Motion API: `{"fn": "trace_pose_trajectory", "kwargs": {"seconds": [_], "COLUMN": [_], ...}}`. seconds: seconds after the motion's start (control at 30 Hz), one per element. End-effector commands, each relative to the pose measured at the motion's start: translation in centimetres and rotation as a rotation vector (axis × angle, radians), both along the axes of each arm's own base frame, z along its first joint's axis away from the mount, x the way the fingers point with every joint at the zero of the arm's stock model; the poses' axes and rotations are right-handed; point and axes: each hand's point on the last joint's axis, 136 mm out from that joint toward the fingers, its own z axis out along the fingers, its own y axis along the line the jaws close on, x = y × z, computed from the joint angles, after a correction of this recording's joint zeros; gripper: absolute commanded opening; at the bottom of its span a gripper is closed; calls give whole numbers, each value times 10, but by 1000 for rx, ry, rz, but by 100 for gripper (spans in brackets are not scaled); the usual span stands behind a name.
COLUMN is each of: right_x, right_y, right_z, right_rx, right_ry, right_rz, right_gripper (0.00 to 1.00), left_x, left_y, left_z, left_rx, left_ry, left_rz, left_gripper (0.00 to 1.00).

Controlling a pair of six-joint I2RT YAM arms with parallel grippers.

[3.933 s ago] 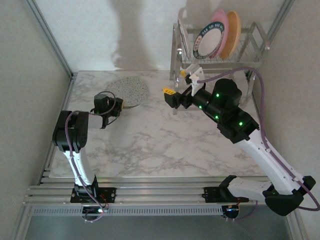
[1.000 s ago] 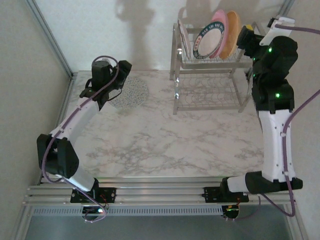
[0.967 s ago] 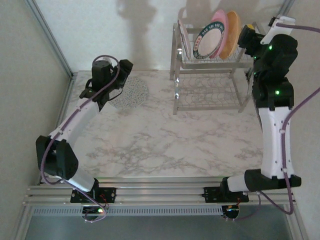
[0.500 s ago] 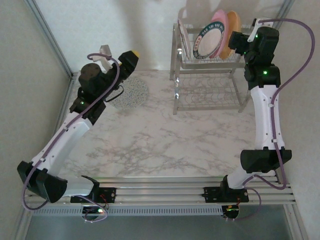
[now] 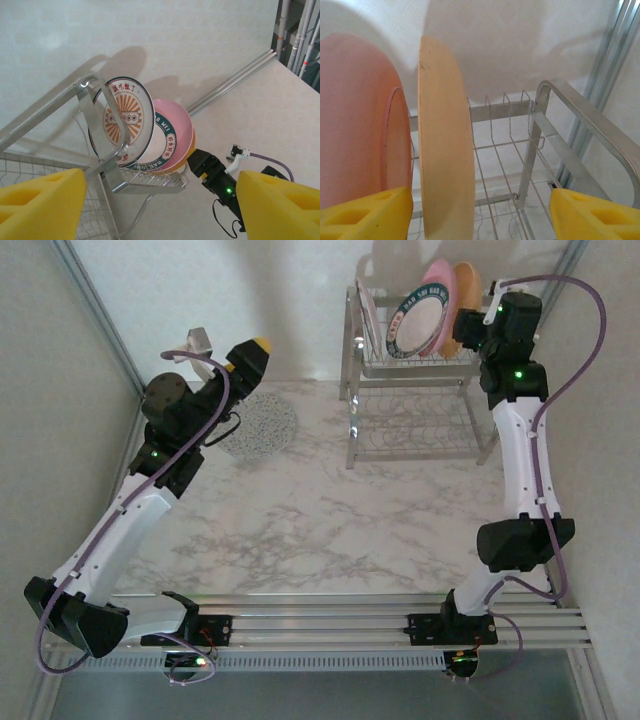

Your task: Unload the plates from the dish rack

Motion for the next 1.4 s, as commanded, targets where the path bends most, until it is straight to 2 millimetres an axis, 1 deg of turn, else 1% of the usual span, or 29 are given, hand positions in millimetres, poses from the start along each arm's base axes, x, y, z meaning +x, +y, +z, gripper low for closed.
{"fn": "trace_pose_trajectory", "kwargs": {"seconds": [0.0, 0.33, 0.47, 0.7, 0.9, 1.03, 1.17, 1.37], "right_x": [-1, 9, 14, 20, 24, 27, 29, 31], "right_y": [-1, 0, 5, 4, 5, 7, 9, 9], "right_z": [14, 7, 5, 2, -4, -7, -10, -9], "right_rx": [-25, -93, -121, -133, -134, -124, -117, -110], "right_ry": [-29, -2, 10, 19, 26, 30, 35, 28], "right_rz": [-4, -70, -80, -120, -114, -101, -90, -82], "right_gripper": [70, 53, 51, 46, 46, 43, 40, 32], "left_x": [-8, -8, -9, -8, -8, -8, -6, -8], "left_y": [-4, -3, -3, -2, -2, -2, -3, -3], "left_z": [15, 16, 16, 16, 17, 18, 17, 23], "left_rx": [-8, -8, -8, -7, -9, -10, -9, -15], "left_ry": [-67, -73, -74, -76, -79, -82, -81, -98], "left_rz": [-23, -19, -18, -14, -13, -13, -15, -16], "left_gripper": [79, 79, 79, 79, 79, 79, 79, 80]}}
